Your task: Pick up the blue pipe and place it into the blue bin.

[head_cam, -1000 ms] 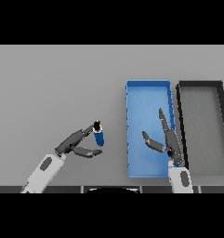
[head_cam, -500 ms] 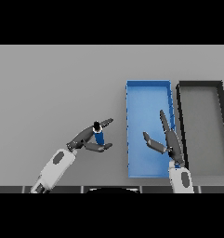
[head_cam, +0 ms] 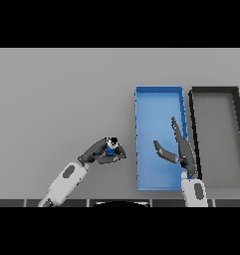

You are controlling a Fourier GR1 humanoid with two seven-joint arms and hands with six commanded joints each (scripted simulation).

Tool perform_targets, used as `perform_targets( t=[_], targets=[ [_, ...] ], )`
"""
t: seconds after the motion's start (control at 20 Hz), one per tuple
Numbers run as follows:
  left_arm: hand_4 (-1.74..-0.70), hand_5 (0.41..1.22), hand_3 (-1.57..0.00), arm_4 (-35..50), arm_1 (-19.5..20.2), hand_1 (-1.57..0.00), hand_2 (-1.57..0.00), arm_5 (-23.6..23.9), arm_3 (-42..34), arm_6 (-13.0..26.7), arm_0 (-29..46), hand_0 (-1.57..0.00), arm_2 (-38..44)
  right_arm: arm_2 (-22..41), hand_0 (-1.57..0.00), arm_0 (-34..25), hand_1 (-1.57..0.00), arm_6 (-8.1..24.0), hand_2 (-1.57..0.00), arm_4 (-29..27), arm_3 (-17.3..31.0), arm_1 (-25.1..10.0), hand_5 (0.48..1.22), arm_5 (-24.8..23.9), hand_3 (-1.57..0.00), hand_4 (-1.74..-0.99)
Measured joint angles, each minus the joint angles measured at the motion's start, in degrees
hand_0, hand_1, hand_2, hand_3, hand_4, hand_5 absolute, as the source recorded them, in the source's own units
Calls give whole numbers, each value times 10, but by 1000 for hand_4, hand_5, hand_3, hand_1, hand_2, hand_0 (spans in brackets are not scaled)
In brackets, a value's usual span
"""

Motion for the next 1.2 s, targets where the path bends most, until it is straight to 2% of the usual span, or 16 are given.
perform_targets(
  t=[0.05, 0.3, 0.45, 0.65, 0.8, 1.0, 1.1, 1.15, 1.2],
  targets=[
    [-1680, 1160, -1351, 0, 1, -1421, -1430, 4, -2, 8, -1, -1392, 1, -2, 1, -5, 1, 10, 1, -3, 1, 0, 602, 1, 1, -1192],
    [-1721, 1201, -1446, 11, -10, -1522, -1525, 26, -53, -5, -3, -1512, 5, 4, 1, -1, 1, 5, 1, 4, 5, 3, 606, 1, 1, -1183],
    [-1731, 1211, -1469, 24, -11, -1546, -1547, 22, -88, 5, -13, -1541, 5, 0, 1, 5, 1, 1, 1, 6, -2, -7, 602, 0, 1, -1164],
    [-1737, 1217, -1490, 31, -9, -1561, -1561, 27, -136, 61, -30, -1559, -3, -2, 1, 9, 1, -7, 1, 8, -10, -10, 603, -1, 1, -1141],
    [-1739, 1219, -1496, 25, -9, -1566, -1566, 29, -151, 80, -30, -1565, -13, 3, 1, 9, 1, -13, 1, 16, -8, -5, 605, -6, 1, -1128],
    [-1740, 1219, -1495, 21, -5, -1569, -1569, 35, -151, 90, -29, -1568, -17, -1, 1, 35, 1, -15, 1, -21, 15, 28, 605, 1, 1, -1178],
    [-1740, 1219, -1495, 8, -6, -1570, -1570, 35, -143, 89, -24, -1569, -21, -7, 1, 46, 1, -17, 1, -47, 43, 50, 605, 7, 1, -1176],
    [-1741, 1220, -1495, 8, -4, -1570, -1570, 33, -146, 89, -23, -1570, -20, -12, 1, 45, 1, -24, 1, -58, 44, 54, 615, 8, 1, -1186],
    [-1741, 1220, -1495, 6, -3, -1570, -1570, 33, -145, 90, -26, -1570, -16, -16, 1, 48, 1, -50, 1, -81, 39, 55, 622, 24, 1, -1196]
  ],
)
